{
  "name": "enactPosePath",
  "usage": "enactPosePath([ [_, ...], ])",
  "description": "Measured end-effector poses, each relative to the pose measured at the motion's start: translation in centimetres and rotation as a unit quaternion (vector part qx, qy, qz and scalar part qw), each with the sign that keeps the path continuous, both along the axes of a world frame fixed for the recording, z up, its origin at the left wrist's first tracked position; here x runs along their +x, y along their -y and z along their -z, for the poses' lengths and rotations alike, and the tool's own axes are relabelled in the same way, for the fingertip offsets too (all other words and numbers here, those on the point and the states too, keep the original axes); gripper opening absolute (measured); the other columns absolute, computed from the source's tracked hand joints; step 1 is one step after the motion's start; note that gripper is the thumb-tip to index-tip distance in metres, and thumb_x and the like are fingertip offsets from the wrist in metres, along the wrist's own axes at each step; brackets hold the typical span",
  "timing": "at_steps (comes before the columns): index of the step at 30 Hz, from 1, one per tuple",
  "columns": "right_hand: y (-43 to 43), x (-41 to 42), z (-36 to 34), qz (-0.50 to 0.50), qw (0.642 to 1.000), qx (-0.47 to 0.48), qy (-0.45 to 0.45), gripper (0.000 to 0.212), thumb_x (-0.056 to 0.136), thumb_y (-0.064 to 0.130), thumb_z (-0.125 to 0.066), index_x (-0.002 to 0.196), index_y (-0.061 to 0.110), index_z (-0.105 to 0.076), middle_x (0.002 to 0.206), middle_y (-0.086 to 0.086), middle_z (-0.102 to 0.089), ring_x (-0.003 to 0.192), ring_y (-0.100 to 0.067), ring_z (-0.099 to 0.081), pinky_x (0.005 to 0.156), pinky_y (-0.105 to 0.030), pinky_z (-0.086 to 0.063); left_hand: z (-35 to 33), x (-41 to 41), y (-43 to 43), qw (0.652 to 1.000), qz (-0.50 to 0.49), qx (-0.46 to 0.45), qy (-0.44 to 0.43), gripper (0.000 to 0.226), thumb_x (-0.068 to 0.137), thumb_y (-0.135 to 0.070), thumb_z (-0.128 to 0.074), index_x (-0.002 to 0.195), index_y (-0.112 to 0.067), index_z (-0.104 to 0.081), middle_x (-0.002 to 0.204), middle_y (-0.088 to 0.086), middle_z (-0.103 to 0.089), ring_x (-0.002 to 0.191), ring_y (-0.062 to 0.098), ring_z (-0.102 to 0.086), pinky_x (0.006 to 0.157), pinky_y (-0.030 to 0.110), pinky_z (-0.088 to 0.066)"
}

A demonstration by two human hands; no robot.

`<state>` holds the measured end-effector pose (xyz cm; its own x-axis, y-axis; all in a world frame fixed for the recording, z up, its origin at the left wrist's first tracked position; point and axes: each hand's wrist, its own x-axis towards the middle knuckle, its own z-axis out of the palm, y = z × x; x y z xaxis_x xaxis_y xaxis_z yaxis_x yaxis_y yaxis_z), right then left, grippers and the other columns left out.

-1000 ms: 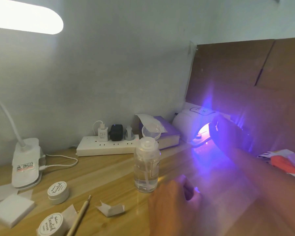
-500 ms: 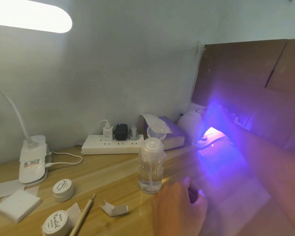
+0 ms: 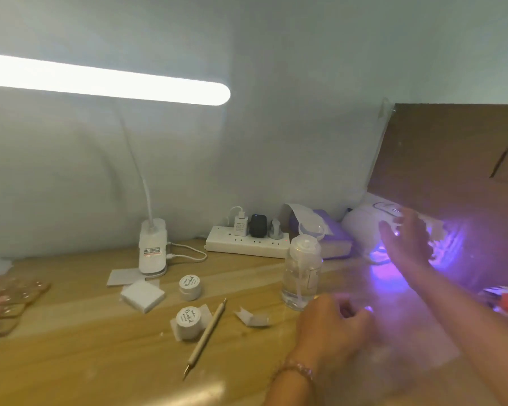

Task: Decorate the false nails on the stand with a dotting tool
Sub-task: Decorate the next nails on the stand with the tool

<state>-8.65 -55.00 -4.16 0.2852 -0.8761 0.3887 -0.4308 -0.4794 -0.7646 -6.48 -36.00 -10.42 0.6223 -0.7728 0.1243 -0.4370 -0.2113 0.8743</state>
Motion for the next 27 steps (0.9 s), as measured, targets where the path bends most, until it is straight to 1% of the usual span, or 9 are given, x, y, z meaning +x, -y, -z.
enactPosePath([
  [3,-7.1,-1.6,1.5,-0.027,0.974,-0.043,0.221,0.030,0.085,0.025,-0.050,0.114,0.020,-0.050,0.101,-0.004,-0.055,0.086,-0.022,-0.056,0.088,-0.041,-0.047,-1.2,-0.3,-2.2,0.991,0.075,-0.042,-0.105,0.032,0.093,-0.033,-0.063,0.066,-0.018,-0.060,0.058,-0.006,-0.052,0.058,0.005,-0.045,0.059,0.021,-0.037],
  [6,-14.0,-2.5,1.9,-0.120,0.960,-0.049,0.247,0.020,0.085,0.025,-0.053,0.104,0.020,-0.048,0.085,0.005,-0.054,0.070,0.002,-0.052,0.068,-0.006,-0.039,-2.1,-0.7,-6.8,0.983,0.114,-0.028,-0.138,0.029,0.093,-0.024,-0.060,0.064,-0.022,-0.061,0.054,-0.010,-0.057,0.055,-0.004,-0.049,0.054,0.010,-0.038],
  [8,-17.6,-2.6,2.5,-0.177,0.957,-0.065,0.221,0.013,0.092,0.016,-0.060,0.098,0.018,-0.049,0.082,0.011,-0.056,0.074,0.010,-0.055,0.066,-0.007,-0.040,-2.2,-0.5,-10.6,0.984,0.142,0.007,-0.105,0.021,0.087,-0.016,-0.059,0.068,-0.022,-0.064,0.057,-0.012,-0.061,0.062,-0.001,-0.055,0.067,0.016,-0.047],
  [11,-22.4,-0.8,3.6,-0.272,0.958,0.002,0.087,0.014,0.094,0.016,-0.060,0.089,0.025,-0.051,0.080,0.008,-0.062,0.079,-0.008,-0.062,0.069,-0.029,-0.047,-3.2,1.1,-17.9,0.989,0.118,0.081,-0.021,0.011,0.081,-0.024,-0.062,0.075,-0.021,-0.071,0.068,-0.010,-0.066,0.073,0.006,-0.062,0.078,0.034,-0.054],
  [13,-24.9,1.0,4.0,-0.318,0.944,0.069,-0.049,0.009,0.096,0.018,-0.059,0.090,0.021,-0.053,0.082,-0.002,-0.067,0.083,-0.028,-0.065,0.076,-0.041,-0.052,-3.8,3.1,-22.8,0.994,0.043,0.095,0.025,0.013,0.080,-0.034,-0.064,0.073,-0.025,-0.069,0.063,-0.015,-0.064,0.067,0.002,-0.059,0.069,0.028,-0.050],
  [15,-26.9,2.2,4.6,-0.322,0.934,0.081,-0.133,0.009,0.097,0.026,-0.056,0.092,0.019,-0.054,0.088,-0.006,-0.067,0.089,-0.033,-0.064,0.080,-0.040,-0.051,-4.1,5.4,-27.9,0.987,-0.103,0.098,0.080,0.017,0.080,-0.040,-0.069,0.070,-0.027,-0.065,0.064,-0.017,-0.061,0.064,0.001,-0.055,0.065,0.026,-0.046],
  [20,-28.6,2.3,5.7,-0.263,0.940,-0.009,-0.219,0.022,0.096,0.048,-0.048,0.091,0.026,-0.050,0.094,0.002,-0.068,0.087,-0.028,-0.060,0.071,-0.034,-0.046,-2.2,11.8,-39.5,0.864,-0.441,0.205,0.129,0.029,0.076,-0.044,-0.068,0.096,-0.030,-0.051,0.104,-0.008,-0.060,0.100,0.016,-0.057,0.084,0.034,-0.048],
  [23,-28.6,2.4,5.9,-0.274,0.940,0.001,-0.206,0.020,0.093,0.046,-0.052,0.089,0.027,-0.049,0.088,0.007,-0.068,0.086,-0.026,-0.061,0.073,-0.036,-0.049,-0.5,14.5,-44.1,0.802,-0.521,0.279,0.090,0.071,0.069,-0.060,-0.070,0.124,-0.023,-0.046,0.131,0.001,-0.051,0.125,0.025,-0.047,0.099,0.038,-0.041],
  [27,-28.7,2.9,5.7,-0.285,0.936,-0.007,-0.206,0.023,0.085,0.044,-0.062,0.085,0.026,-0.048,0.074,0.009,-0.066,0.076,-0.019,-0.062,0.069,-0.035,-0.050,0.2,17.8,-45.1,0.817,-0.516,0.253,0.053,0.080,0.065,-0.066,-0.070,0.127,-0.027,-0.040,0.137,-0.003,-0.050,0.131,0.025,-0.042,0.103,0.037,-0.034],
])
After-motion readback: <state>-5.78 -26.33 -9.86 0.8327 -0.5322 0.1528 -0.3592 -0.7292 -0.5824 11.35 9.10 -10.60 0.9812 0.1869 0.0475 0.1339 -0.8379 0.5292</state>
